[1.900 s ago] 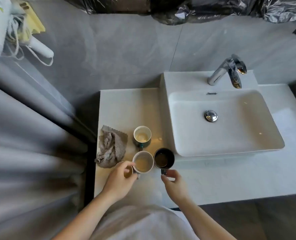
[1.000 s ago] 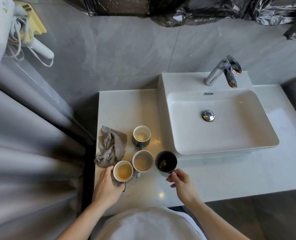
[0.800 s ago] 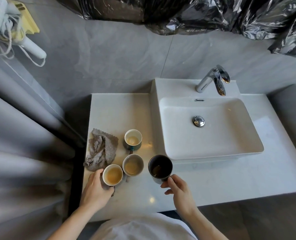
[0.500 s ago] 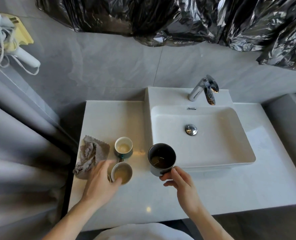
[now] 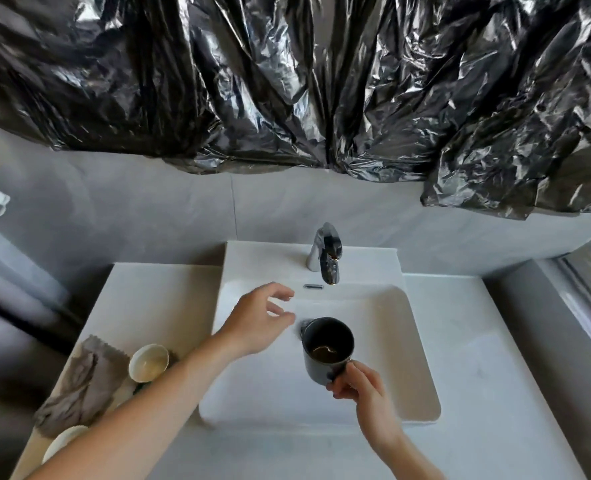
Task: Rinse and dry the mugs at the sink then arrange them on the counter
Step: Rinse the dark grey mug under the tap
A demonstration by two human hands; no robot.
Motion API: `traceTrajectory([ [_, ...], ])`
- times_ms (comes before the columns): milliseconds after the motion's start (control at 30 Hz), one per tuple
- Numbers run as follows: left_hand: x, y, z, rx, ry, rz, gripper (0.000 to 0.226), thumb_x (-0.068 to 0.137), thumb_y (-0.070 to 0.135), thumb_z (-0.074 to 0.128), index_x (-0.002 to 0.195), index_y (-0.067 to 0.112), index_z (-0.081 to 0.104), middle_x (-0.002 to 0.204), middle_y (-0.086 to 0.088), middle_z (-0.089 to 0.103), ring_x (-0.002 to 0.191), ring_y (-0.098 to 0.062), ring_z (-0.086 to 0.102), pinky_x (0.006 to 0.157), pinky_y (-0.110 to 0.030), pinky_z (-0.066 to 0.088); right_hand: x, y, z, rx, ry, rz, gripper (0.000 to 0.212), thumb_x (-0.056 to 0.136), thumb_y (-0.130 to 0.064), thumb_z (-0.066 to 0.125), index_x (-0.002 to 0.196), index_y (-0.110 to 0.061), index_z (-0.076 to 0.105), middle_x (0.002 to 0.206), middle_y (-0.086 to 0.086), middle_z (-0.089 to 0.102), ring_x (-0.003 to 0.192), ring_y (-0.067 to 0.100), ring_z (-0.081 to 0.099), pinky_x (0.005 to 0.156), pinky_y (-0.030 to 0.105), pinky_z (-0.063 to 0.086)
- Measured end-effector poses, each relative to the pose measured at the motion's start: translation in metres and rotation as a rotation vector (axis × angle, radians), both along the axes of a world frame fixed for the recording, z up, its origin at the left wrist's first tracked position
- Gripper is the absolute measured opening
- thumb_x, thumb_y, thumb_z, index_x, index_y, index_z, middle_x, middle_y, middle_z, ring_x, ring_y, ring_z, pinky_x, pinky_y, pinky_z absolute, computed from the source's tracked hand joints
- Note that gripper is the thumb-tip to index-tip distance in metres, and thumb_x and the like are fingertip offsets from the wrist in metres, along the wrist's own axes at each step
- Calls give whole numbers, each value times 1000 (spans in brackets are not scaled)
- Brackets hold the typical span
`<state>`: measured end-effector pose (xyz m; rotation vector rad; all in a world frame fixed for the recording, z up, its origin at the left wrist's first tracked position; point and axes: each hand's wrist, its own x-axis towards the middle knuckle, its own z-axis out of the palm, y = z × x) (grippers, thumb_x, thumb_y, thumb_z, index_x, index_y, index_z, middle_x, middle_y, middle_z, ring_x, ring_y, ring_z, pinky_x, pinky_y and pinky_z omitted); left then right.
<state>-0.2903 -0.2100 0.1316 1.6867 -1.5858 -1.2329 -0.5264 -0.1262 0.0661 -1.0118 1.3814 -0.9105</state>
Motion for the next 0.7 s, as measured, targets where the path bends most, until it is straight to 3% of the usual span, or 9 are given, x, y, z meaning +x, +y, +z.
traceTrajectory([
  [100,-44,-52,6,40,63,53,24,91,23,74,114,31,67,111,14,70,93,-14,70,76,-26,51,-36,-25,-13,12,66,25,44,89,-34,45,64,-1,60,72,22,66,74,22,64,79,40,52],
  [267,-89,-110,12,223,167,132,11,97,27,65,100,17,69,94,-5,70,79,-17,66,61,-27,51,-66,-61,-26,37,110,29,49,86,-37,44,71,7,60,78,26,68,76,24,64,85,48,57],
  [433,-103,-129,16,213,119,210,23,104,25,53,85,17,62,77,2,70,60,-12,61,53,-23,46,-71,-83,-32,47,90,24,48,86,-32,44,70,10,61,76,24,70,75,23,63,82,45,58],
  [567,-102,-128,13,218,113,247,34,107,33,49,78,18,62,71,4,69,57,-11,57,55,-23,43,-69,-97,-40,66,66,12,46,84,-31,44,67,8,61,75,25,70,74,23,64,83,45,59],
  [700,-102,-128,13,241,88,222,34,107,36,49,81,19,63,72,5,69,58,-11,58,55,-23,44,-61,-106,-44,84,25,4,45,86,-34,44,60,-2,60,65,12,66,71,24,61,76,39,56],
])
